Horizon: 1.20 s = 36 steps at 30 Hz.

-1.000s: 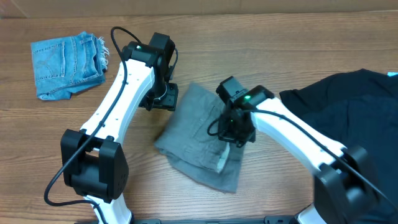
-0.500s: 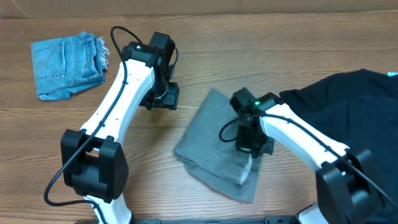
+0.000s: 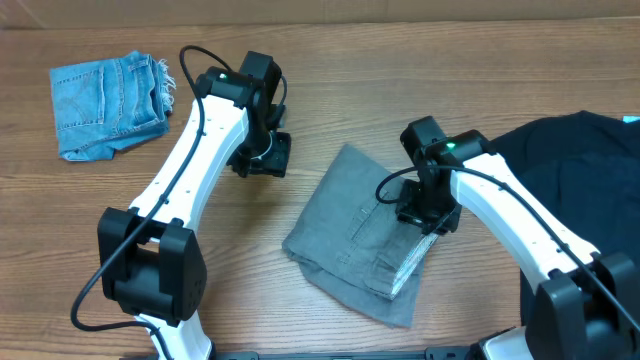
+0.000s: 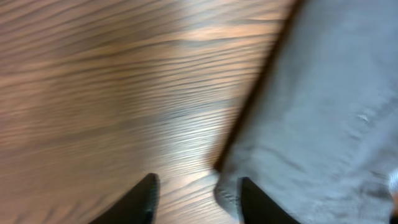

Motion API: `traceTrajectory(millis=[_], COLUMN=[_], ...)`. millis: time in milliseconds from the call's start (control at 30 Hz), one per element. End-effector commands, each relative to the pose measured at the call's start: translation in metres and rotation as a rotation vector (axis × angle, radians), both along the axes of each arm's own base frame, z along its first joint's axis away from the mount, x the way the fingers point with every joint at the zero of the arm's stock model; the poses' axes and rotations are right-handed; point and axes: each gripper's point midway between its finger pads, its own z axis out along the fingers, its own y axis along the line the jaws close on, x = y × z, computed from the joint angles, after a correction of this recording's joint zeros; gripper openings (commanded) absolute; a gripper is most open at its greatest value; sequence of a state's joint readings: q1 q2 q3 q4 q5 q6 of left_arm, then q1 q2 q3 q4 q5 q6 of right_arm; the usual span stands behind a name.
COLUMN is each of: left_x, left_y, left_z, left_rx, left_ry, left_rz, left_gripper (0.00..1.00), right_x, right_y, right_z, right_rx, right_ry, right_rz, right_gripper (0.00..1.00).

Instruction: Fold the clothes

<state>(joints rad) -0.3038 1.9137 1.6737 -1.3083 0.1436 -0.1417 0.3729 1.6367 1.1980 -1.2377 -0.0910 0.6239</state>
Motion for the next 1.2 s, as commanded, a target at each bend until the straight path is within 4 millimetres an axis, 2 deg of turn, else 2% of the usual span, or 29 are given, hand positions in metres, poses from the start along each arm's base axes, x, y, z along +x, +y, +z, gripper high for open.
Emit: traceTrajectory(millis=[0,67,167,300,367,433,533,567,633,767,833,867,1000,1067,1100,1167], left_x=[-0.019,-0.031,-0.053,-0.091,-0.107,-0.118,-0.119,-0.116,-0.108,-0.091,-0.076,-0.063,-0.038,-0.032,-0.031,-0.035], left_y=[-0.046,-0.065,-0.078,-0.082,-0.074,-0.055,-0.025,-0.022,-0.019,-0.016,-0.016,-0.017,-0.008,-0.006,-0.007,-0.012], left_z=[-0.001,-0.01,-0.036,-0.071,-0.086,-0.102,-0.12,-0.12,-0.117,-0.095,-0.079,-0.069,-0.061,-0.061,-0.059,-0.053], left_rx=[-0.236,-0.306,-0.32,-0.305,-0.266,-0.171,-0.022,-0.021,-0.034,-0.108,-0.165,-0.214,-0.277,-0.302,-0.323,-0.392], left_ry=[0.056,0.078,0.122,0.199,0.234,0.266,0.271,0.267,0.254,0.255,0.23,0.2,0.134,0.118,0.12,0.145], left_rz=[-0.127,-0.183,-0.222,-0.284,-0.3,-0.275,-0.156,-0.142,-0.118,-0.113,-0.123,-0.12,-0.068,-0.049,-0.04,-0.031], left_gripper=[0.3,0.25,0.22,0.19,0.19,0.17,0.12,0.15,0.31,0.47,0.55,0.63,0.85,0.86,0.8,0.43], right_x=[0.001,-0.001,-0.008,-0.021,-0.025,-0.029,-0.03,-0.03,-0.03,-0.031,-0.032,-0.032,-0.032,-0.033,-0.033,-0.031], right_y=[0.032,0.034,0.032,0.024,0.021,0.019,0.019,0.019,0.019,0.019,0.018,0.018,0.018,0.019,0.02,0.022], right_z=[0.009,0.0,-0.02,-0.049,-0.056,-0.061,-0.064,-0.064,-0.064,-0.064,-0.064,-0.064,-0.064,-0.063,-0.063,-0.062], right_rx=[0.193,0.193,0.181,0.165,0.162,0.157,0.155,0.155,0.155,0.153,0.152,0.152,0.151,0.155,0.165,0.175], right_ry=[-0.02,-0.014,0.017,0.058,0.068,0.078,0.085,0.084,0.085,0.09,0.093,0.094,0.097,0.098,0.101,0.09], right_rz=[0.096,0.101,0.076,0.037,0.031,0.03,0.029,0.029,0.029,0.029,0.028,0.029,0.028,0.028,0.029,0.057], right_gripper=[0.29,0.26,0.26,0.25,0.25,0.25,0.25,0.25,0.25,0.25,0.25,0.25,0.25,0.25,0.25,0.24])
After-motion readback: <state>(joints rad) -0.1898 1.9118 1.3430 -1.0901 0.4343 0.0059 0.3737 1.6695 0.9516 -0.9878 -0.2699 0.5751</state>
